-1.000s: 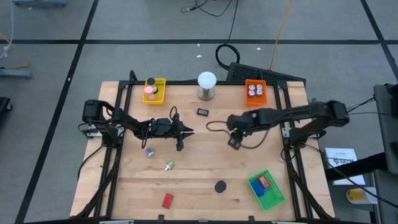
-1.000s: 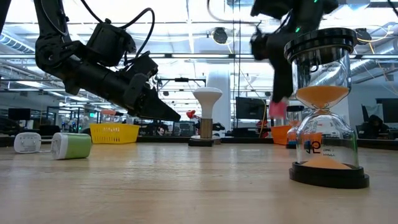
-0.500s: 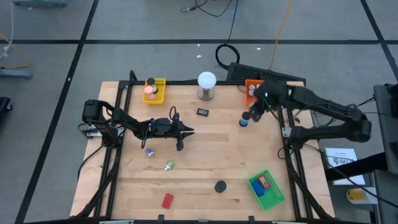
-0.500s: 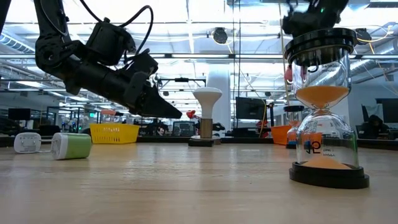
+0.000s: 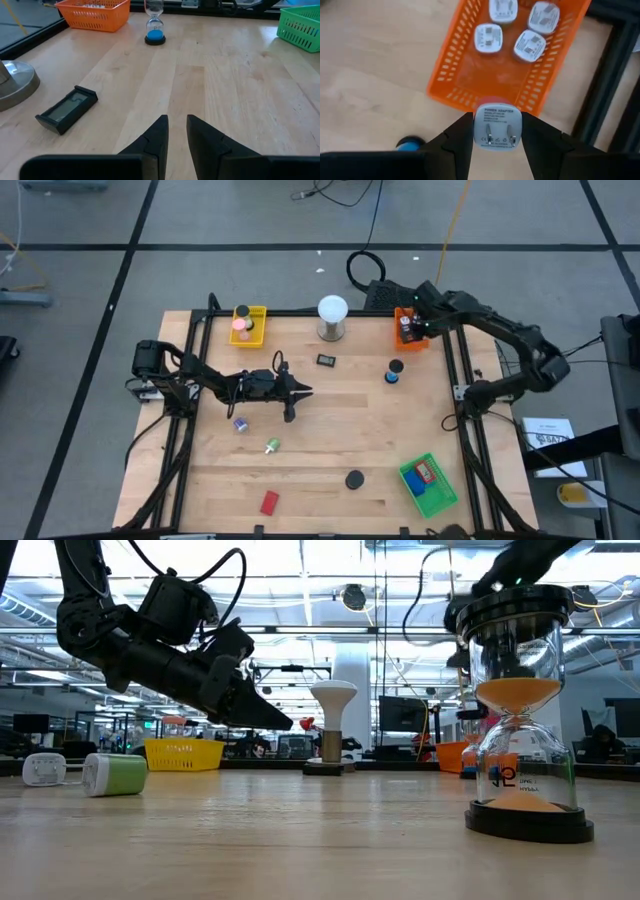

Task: Pick & Place Office items
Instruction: Put the pink charger adaptor into the orange bin

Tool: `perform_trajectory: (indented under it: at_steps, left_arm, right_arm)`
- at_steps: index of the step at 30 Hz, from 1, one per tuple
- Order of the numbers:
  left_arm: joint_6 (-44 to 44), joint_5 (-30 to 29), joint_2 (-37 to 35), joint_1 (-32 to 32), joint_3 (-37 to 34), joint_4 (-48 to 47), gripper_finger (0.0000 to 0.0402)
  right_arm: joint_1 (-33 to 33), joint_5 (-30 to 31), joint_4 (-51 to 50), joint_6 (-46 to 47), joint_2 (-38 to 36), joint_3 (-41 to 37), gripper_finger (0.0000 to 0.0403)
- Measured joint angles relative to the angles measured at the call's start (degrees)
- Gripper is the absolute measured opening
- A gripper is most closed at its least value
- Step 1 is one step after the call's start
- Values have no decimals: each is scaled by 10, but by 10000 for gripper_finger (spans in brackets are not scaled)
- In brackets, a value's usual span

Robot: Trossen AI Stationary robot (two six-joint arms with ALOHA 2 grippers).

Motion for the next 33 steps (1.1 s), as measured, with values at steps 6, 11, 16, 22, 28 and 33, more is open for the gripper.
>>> perform_trajectory:
  at_steps: [6, 11, 16, 22, 28, 33]
  left_arm:
    - [13, 0, 0, 0, 0, 0, 72]
    - [14, 0, 0, 0, 0, 0, 72]
    - [14, 0, 0, 0, 0, 0, 72]
    - [14, 0, 0, 0, 0, -1, 72]
    - [13, 0, 0, 0, 0, -1, 72]
    - [13, 0, 0, 0, 0, -1, 72]
  right_arm:
    - [-5, -8, 40, 16, 66, 0, 141]
    - [-21, 6, 52, 20, 91, 0, 141]
    - [-39, 25, 63, 20, 96, 0, 141]
    - [-46, 25, 64, 22, 96, -5, 141]
    - [-46, 23, 91, 27, 96, -35, 141]
    - [-46, 23, 114, 27, 96, -46, 141]
